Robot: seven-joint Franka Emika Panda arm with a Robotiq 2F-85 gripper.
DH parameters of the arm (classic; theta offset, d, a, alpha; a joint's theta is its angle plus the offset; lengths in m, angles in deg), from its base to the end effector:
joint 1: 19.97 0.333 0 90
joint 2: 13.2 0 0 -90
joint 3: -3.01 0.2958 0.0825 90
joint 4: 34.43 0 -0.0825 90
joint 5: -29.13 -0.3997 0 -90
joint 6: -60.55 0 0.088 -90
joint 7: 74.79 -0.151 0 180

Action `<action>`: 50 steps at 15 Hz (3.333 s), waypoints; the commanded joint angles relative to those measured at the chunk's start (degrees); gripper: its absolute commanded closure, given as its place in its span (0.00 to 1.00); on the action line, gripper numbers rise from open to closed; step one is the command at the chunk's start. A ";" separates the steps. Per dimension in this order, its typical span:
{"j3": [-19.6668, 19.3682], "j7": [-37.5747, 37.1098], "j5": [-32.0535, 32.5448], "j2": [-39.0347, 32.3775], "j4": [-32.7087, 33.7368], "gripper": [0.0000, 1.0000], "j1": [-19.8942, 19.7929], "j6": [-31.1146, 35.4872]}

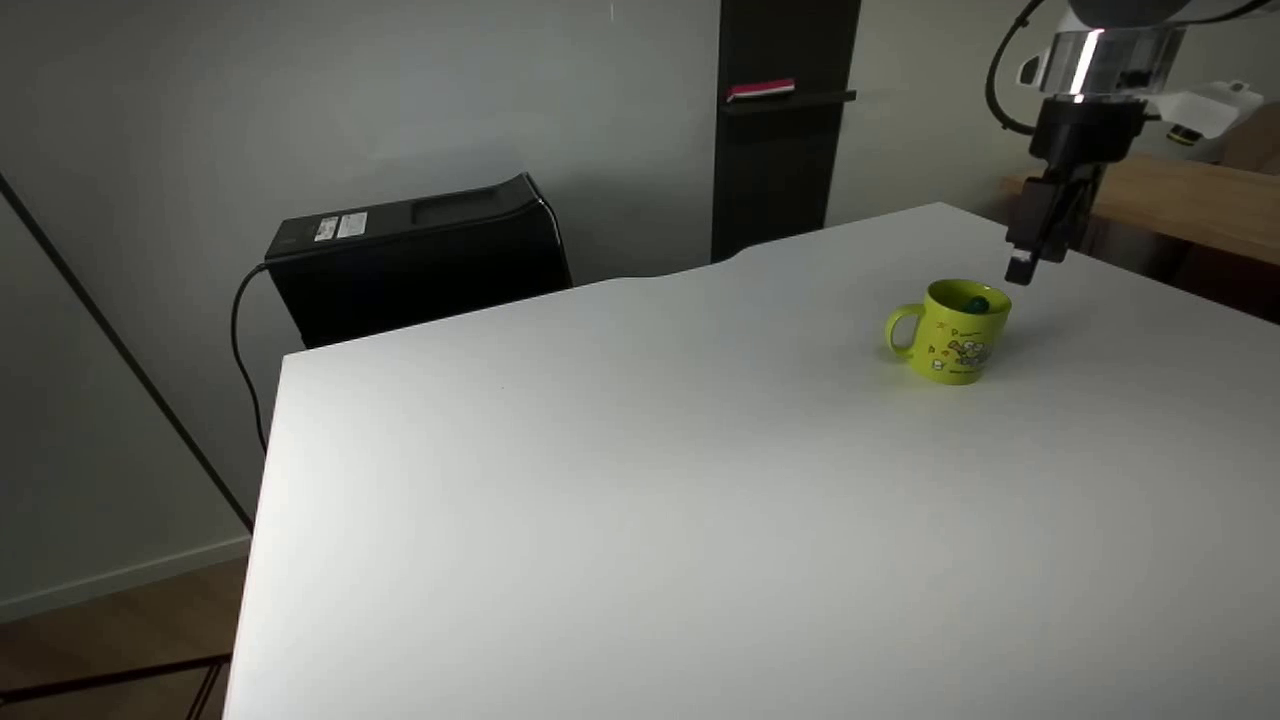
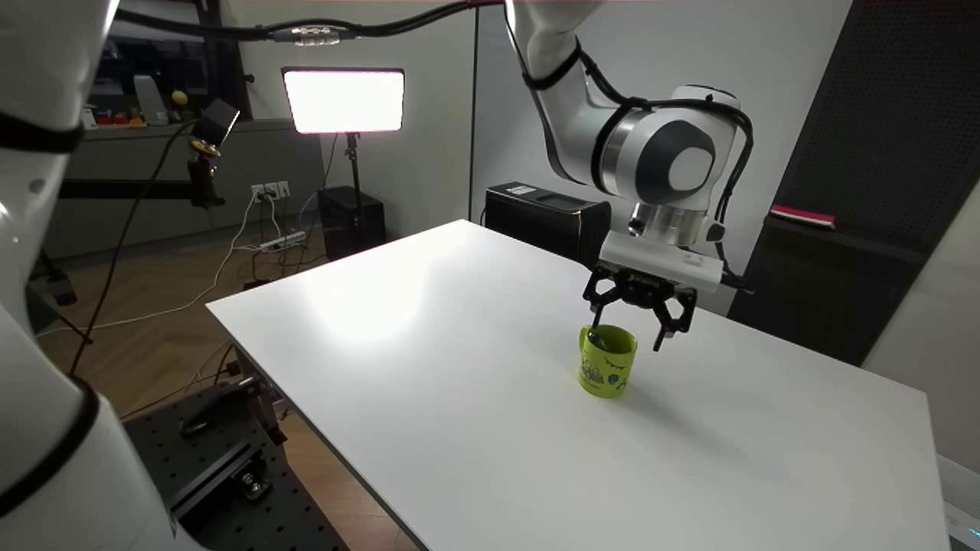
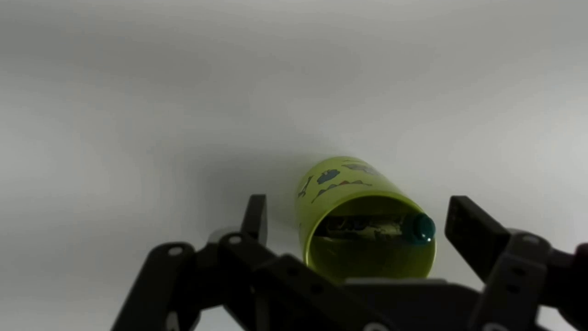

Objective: Remove the marker out of the cup and put it on the table

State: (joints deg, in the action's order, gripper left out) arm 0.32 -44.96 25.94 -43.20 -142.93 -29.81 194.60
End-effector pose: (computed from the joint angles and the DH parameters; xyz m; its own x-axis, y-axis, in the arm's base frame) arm 0.6078 -0.1329 0.1462 0.9624 0.2649 -0.0600 0.2621 -0.9637 -0.0499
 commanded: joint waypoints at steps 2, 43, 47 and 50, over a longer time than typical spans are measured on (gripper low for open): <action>1.06 -3.52 1.70 -1.15 2.16 0.00 0.10 -0.63; 1.28 -9.62 6.14 -6.93 7.46 0.00 2.65 -1.24; 1.16 -10.02 6.40 -6.96 7.40 0.00 2.64 -1.26; 1.15 -10.22 6.68 -6.90 7.30 0.00 2.61 -1.35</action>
State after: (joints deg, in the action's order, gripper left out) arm 1.75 -52.54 31.33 -49.26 -137.44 -27.50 194.48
